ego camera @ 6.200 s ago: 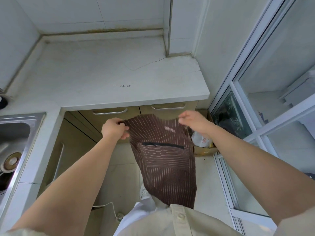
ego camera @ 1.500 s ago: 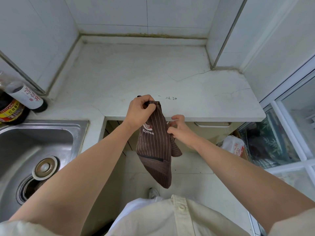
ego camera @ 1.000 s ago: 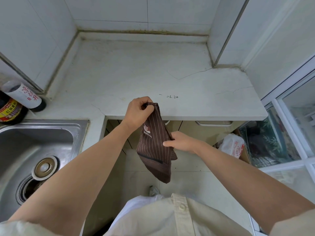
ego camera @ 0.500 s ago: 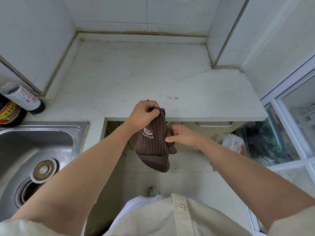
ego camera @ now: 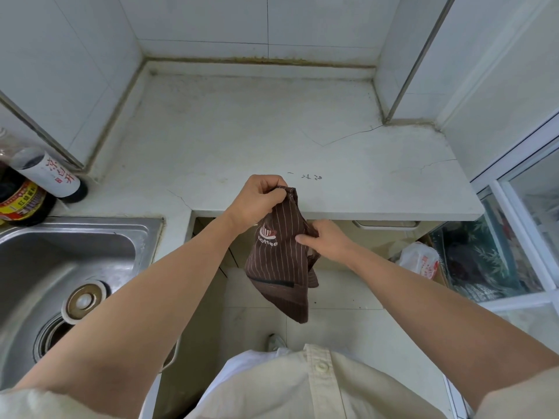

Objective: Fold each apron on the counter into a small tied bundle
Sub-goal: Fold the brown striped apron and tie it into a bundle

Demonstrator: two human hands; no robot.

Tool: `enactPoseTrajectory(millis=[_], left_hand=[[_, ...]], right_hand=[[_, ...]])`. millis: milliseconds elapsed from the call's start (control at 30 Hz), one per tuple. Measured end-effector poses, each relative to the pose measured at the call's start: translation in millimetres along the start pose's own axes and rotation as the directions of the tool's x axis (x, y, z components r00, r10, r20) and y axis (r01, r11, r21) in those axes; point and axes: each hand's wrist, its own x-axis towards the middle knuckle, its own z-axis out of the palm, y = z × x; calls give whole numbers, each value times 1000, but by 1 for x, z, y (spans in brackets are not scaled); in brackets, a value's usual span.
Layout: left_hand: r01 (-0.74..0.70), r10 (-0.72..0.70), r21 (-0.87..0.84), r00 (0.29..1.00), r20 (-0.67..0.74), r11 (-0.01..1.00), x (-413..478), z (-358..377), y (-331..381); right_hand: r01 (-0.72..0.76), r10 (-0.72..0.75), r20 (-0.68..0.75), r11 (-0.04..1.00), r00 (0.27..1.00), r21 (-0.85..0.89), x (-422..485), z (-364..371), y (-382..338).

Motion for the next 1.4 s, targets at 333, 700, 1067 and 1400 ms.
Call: enactPoseTrajectory(millis=[333, 700, 1067, 1400], left_hand=[[33, -34, -61, 999, -14, 998, -4, -10, -5], [-157, 314, 779, 948, -54, 607, 0, -13, -26], [-202, -183, 771, 906, 381, 604, 8, 43, -28], [-151, 50, 575, 981, 187, 804, -11, 66, -8]], right_hand=[[-30, 30, -55, 1000, 998, 3, 4, 4, 3], [107, -93, -134, 989, 987, 102, 2, 2, -9], [54, -39, -94, 985, 995, 161, -25, -18, 17], [-66, 91, 217, 991, 972, -119, -40, -26, 59]])
